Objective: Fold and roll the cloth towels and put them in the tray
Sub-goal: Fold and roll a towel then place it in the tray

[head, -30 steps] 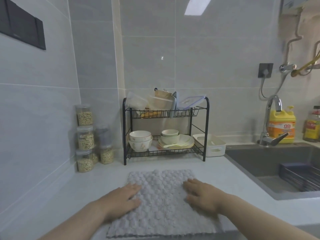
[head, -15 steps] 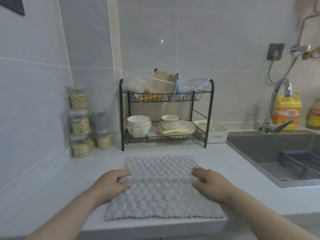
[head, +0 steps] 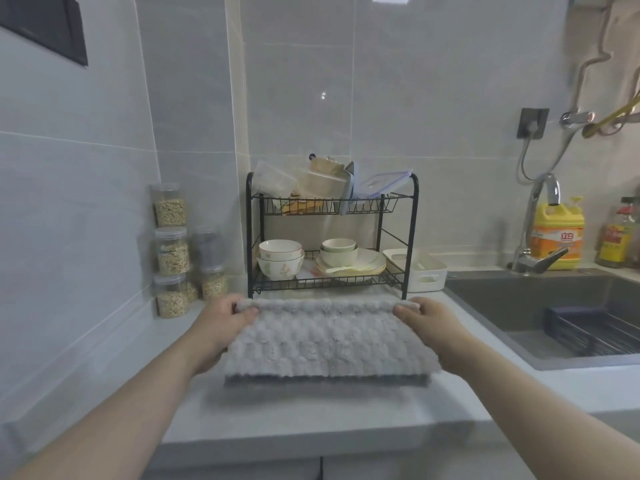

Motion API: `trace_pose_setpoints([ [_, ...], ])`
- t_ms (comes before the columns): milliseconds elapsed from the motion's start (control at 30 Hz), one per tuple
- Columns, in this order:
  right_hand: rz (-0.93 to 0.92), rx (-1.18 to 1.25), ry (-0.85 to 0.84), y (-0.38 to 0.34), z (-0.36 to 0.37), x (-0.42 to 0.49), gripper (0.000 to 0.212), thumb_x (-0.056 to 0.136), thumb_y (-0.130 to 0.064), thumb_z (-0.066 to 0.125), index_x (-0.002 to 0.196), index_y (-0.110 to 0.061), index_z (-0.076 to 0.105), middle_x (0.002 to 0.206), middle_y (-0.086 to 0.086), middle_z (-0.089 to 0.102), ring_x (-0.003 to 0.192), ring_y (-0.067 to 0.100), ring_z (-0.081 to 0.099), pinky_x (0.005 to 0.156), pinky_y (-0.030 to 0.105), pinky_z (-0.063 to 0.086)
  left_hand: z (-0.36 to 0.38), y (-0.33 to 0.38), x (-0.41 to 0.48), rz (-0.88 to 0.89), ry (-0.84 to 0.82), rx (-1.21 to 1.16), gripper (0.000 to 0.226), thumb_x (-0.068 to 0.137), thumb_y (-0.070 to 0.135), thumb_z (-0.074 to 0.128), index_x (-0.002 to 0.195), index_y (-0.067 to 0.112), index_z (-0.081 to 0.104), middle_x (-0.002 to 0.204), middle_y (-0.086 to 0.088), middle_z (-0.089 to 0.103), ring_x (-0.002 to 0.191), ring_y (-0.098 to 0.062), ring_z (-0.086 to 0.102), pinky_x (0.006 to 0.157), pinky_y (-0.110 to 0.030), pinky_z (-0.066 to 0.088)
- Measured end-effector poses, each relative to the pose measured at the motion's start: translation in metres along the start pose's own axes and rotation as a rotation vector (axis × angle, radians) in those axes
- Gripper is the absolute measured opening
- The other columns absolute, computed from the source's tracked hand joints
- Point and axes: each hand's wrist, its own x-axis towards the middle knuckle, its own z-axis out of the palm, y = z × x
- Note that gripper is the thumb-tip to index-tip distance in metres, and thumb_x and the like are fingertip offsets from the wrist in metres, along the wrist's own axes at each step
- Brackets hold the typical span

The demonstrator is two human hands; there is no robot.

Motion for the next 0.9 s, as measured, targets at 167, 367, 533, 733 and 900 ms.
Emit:
trace_pose_setpoints([
  [167, -0.044, -0.561, 0.008, 0.035, 0.015, 0.011, 0.028, 0.090, -0.025, 0.062, 0.083, 0.001, 0.058, 0.063, 0.000, 0.052, 0.062, 0.018, 0.048, 0.045, 0.016, 0.033, 0.017, -0.035, 0.003, 0.050, 0.073, 0.458, 0.013, 0.085, 0.015, 0.069, 0.094, 0.010, 0.061, 0.081, -0.003, 0.058, 0.074, -0.017, 0.054, 0.066, -0.027, 0.041],
  [367, -0.144, -0.722, 0.142, 0.056, 0.022, 0.023, 0.034, 0.089, -0.041, 0.059, 0.118, -0.022, 0.054, 0.101, -0.006, 0.061, 0.098, 0.019, 0.059, 0.074, 0.027, 0.039, 0.027, -0.057, -0.001, 0.195, 0.184, 0.656, 0.041, 0.086, 0.030, 0.068, 0.122, 0.021, 0.053, 0.117, 0.006, 0.049, 0.110, -0.015, 0.051, 0.090, -0.025, 0.041],
  [533, -0.412, -0.750, 0.050, 0.048, 0.011, -0.008, 0.027, 0.091, -0.041, 0.055, 0.110, -0.028, 0.068, 0.121, -0.013, 0.056, 0.115, 0.007, 0.049, 0.093, 0.020, 0.035, 0.022, -0.049, -0.038, 0.306, -0.079, 0.558, 0.043, 0.085, 0.047, 0.062, 0.127, 0.035, 0.057, 0.130, 0.026, 0.044, 0.124, 0.005, 0.037, 0.107, -0.021, 0.028],
  [733, -0.426, -0.860, -0.218, 0.052, -0.003, -0.038, 0.039, 0.085, -0.046, 0.064, 0.118, -0.026, 0.069, 0.119, -0.024, 0.052, 0.114, -0.009, 0.046, 0.083, -0.012, 0.018, 0.018, -0.054, -0.050, 0.246, -0.229, 0.652, 0.044, 0.066, 0.063, 0.065, 0.105, 0.044, 0.069, 0.124, 0.022, 0.059, 0.118, 0.010, 0.046, 0.105, -0.013, 0.028],
  [900, -0.475, -0.894, -0.171, 0.055, 0.000, -0.038, 0.022, 0.091, -0.034, 0.062, 0.100, -0.020, 0.076, 0.114, -0.007, 0.070, 0.109, 0.002, 0.059, 0.088, -0.003, 0.033, 0.020, -0.043, -0.055, 0.252, -0.186, 0.618, 0.015, 0.087, 0.030, 0.067, 0.076, 0.038, 0.074, 0.101, 0.014, 0.072, 0.099, 0.000, 0.063, 0.093, -0.020, 0.045],
])
